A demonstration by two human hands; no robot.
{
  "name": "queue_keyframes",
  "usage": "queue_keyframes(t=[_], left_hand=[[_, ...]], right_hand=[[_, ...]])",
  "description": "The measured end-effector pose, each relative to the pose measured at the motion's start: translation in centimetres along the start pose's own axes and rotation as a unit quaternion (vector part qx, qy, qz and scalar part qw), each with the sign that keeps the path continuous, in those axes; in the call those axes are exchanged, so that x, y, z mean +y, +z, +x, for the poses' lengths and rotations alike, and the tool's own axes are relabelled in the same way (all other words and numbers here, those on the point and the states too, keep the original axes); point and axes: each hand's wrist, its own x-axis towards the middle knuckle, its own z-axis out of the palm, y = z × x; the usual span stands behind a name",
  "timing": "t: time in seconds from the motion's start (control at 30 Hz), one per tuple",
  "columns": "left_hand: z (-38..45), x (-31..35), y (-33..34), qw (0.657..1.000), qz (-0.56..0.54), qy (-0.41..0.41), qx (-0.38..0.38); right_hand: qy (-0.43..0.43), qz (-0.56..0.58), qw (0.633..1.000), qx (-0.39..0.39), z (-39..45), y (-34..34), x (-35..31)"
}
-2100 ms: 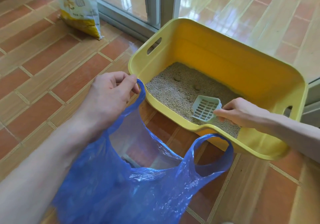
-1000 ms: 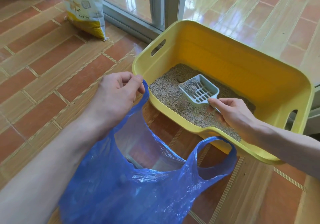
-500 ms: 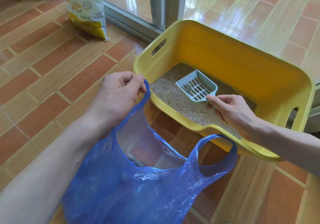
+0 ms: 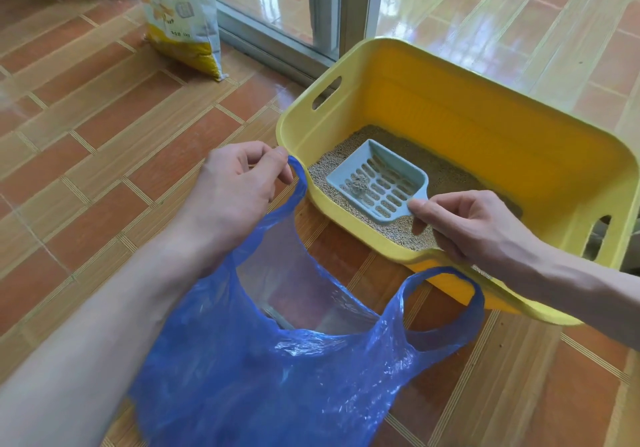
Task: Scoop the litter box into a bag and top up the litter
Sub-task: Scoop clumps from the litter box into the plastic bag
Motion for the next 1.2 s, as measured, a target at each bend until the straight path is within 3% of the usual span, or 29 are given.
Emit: queue_keyframes(t=[0.23, 0.4, 0.73, 1.0, 1.2], left_hand=[[0.2, 0.1, -0.2, 1.0, -0.005, -0.004, 0.004], [0.0, 0.2, -0.2, 1.0, -0.001, 0.001, 0.005], [-0.1, 0.3, 0.1, 1.0, 0.014, 0.004, 0.003], [-0.2, 0.3, 0.3, 1.0, 0.021, 0.003, 0.001], [0.1, 0.0, 0.6, 1.0, 0.024, 0.004, -0.004]], right_hand=[[0.0, -0.043, 0.995, -0.091, -3.5, 0.7, -2.9], [0.018, -0.059, 0.983, -0.174, -4.7, 3.3, -1.4], [-0.084, -0.273, 0.949, -0.134, -1.9, 7.8, 0.8], [-0.133, -0.429, 0.884, -0.128, -0.6, 11.3, 1.3], [-0.248, -0.507, 0.813, -0.142, -0.6, 13.3, 1.6]])
